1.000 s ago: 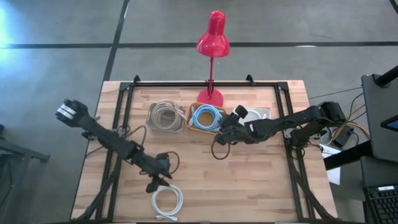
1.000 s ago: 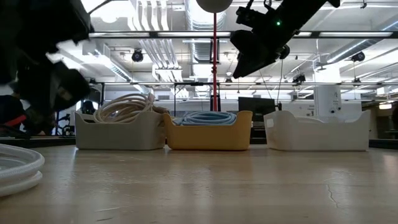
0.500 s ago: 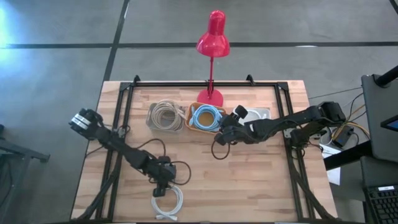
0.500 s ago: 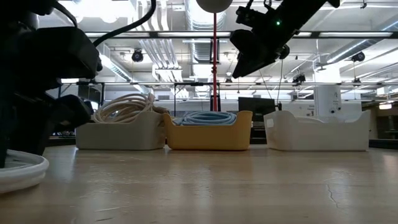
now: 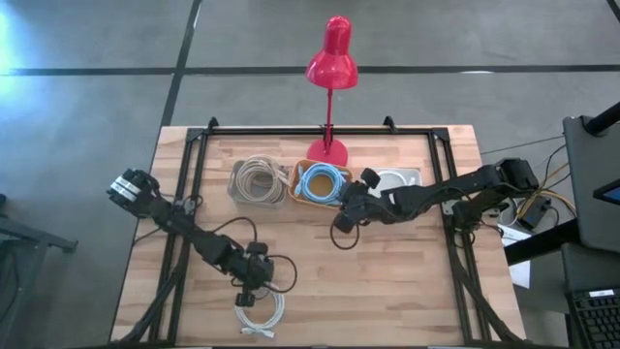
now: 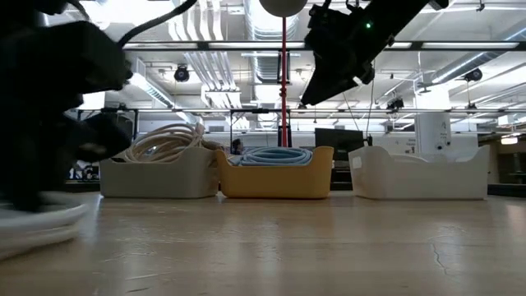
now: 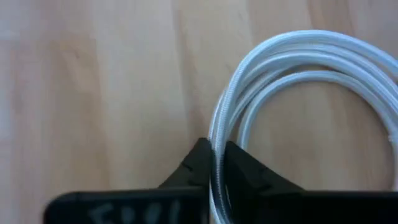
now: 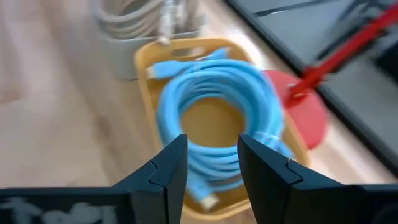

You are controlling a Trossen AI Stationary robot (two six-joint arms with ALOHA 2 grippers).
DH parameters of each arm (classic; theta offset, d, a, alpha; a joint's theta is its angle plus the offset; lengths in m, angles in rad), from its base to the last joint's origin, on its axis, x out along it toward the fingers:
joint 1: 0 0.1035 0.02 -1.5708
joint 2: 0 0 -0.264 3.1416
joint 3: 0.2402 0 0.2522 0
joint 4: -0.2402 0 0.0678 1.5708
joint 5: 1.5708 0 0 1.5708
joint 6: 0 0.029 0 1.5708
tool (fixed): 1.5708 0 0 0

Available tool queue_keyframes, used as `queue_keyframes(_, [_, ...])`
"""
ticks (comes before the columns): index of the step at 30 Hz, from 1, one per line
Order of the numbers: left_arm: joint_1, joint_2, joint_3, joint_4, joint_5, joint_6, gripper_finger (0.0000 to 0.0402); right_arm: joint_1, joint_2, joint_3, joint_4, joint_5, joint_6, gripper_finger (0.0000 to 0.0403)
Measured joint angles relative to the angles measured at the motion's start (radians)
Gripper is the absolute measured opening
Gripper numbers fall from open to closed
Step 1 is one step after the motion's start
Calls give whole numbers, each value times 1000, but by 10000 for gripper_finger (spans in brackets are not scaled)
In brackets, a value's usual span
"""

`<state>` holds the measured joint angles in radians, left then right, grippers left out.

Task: Sort HDMI cables
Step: Put the white hdmi cable into the white bin

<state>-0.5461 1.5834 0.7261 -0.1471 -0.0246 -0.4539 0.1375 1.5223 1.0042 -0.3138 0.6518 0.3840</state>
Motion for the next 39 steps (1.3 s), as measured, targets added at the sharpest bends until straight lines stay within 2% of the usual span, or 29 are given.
queue_keyframes(2, [16,-13,5,-13,-71,42,12,0,0,0,11,-55,-8,134])
queue_keyframes(7, [49,-42,54,-26,-276,166,22,0,23,0,94,-198,-10,134])
queue_keyframes(12, [104,-53,115,-31,-474,395,13,0,96,-2,286,-424,-66,134])
queue_keyframes(18, [153,-54,192,-31,-659,563,14,0,171,6,380,-561,-59,141])
queue_keyframes(21, [161,-54,204,-41,-696,626,20,0,192,8,381,-570,-39,152])
queue_keyframes(25, [165,-54,208,-38,-696,682,16,0,197,7,383,-569,-36,168])
queue_keyframes(31, [165,-54,208,-42,-703,685,14,0,190,5,386,-569,-20,184])
queue_keyframes(39, [165,-54,209,-89,-719,678,14,2,146,5,321,-579,-17,183])
